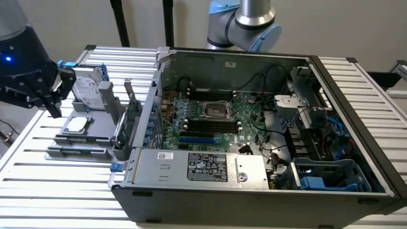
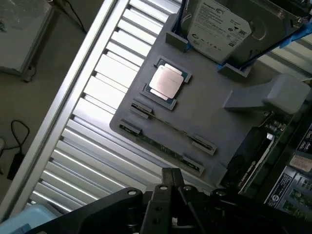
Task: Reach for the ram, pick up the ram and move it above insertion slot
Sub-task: 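Pick up the ram and move it above insertion slot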
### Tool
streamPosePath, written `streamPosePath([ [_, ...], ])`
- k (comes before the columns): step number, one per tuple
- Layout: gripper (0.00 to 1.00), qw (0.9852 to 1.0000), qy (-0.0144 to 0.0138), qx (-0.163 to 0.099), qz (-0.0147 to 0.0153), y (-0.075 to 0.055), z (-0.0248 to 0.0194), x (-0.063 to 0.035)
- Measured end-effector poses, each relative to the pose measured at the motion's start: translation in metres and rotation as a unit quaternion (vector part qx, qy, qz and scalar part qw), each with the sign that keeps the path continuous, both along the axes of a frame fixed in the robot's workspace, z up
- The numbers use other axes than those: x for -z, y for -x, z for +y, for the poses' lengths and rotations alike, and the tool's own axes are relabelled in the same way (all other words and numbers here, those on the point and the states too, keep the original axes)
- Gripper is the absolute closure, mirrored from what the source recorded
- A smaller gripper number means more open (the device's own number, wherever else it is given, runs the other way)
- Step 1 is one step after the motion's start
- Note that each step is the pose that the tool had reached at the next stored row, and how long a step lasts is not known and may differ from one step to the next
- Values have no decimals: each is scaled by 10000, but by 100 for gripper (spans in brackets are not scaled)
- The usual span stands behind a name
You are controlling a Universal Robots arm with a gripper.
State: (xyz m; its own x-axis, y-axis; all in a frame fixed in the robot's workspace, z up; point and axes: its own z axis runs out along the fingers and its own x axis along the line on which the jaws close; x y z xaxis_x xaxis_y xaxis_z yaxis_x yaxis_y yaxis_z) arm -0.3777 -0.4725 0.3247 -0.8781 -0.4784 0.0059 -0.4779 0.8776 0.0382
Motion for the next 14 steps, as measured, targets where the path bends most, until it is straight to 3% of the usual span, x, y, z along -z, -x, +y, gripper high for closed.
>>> streamPosePath([
  [4,89,9994,0,-360,1,0,0,0],
  [7,89,9980,0,-632,0,0,0,0],
  [11,89,9950,0,-999,0,0,0,1],
  [14,89,9919,0,-1266,0,0,0,1],
])
